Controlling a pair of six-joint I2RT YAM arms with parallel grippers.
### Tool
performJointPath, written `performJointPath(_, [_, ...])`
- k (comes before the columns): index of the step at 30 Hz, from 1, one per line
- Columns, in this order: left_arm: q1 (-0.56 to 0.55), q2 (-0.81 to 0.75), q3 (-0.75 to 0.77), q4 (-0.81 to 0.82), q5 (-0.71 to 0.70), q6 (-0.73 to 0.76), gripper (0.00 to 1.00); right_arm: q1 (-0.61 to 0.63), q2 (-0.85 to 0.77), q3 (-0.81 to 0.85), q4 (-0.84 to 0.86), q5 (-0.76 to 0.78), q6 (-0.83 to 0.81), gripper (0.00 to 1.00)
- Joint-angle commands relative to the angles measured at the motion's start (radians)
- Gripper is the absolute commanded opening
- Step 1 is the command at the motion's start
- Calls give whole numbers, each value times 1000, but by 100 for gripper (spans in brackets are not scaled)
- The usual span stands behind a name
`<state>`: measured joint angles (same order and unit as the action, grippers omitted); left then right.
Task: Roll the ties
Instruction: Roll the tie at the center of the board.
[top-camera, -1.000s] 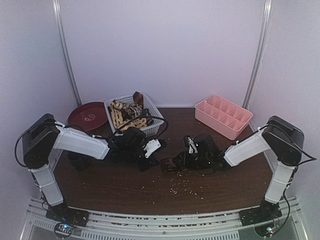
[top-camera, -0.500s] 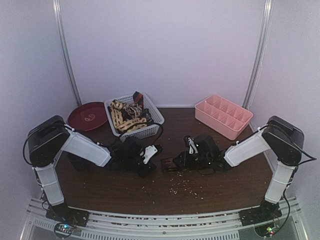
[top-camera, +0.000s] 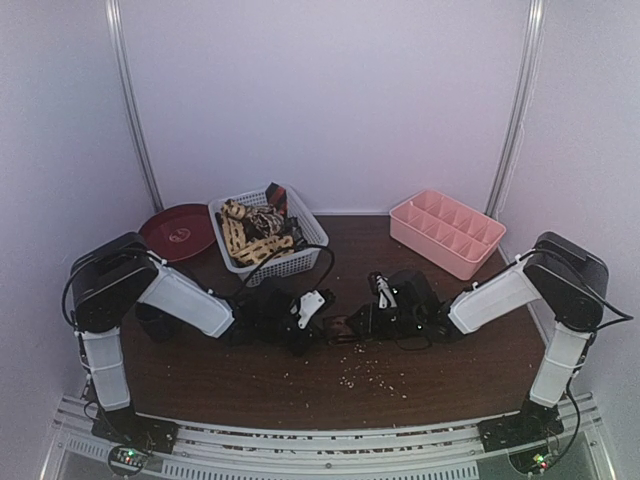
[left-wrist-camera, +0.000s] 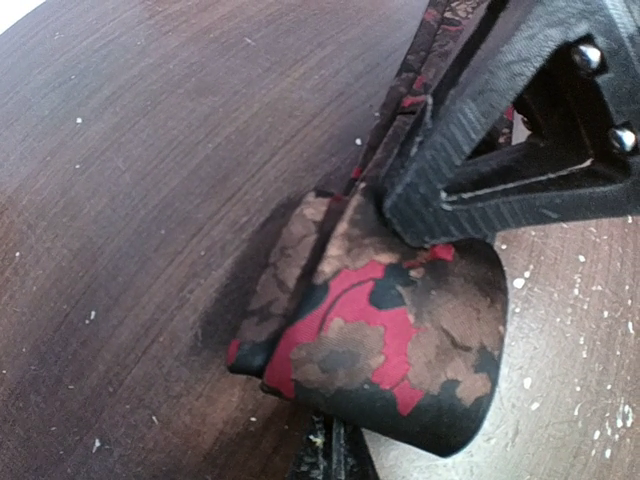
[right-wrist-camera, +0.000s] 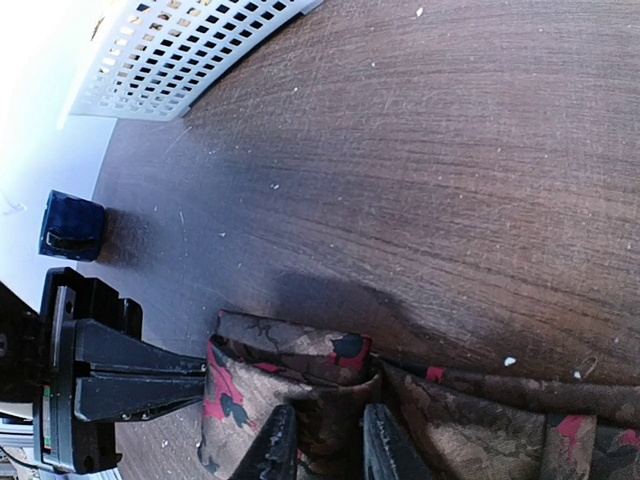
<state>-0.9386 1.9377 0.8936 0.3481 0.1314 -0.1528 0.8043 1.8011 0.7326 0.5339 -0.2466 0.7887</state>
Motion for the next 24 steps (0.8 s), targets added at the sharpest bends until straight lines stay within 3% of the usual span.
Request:
performJointPath(1, [-11,6,29,58,47,-9,0,-12,-5,-24,-31,9,-15,24])
performJointPath(24, [-42,20,156,-41,58,42,0,-16,-64,-27,-99,56,-65,24])
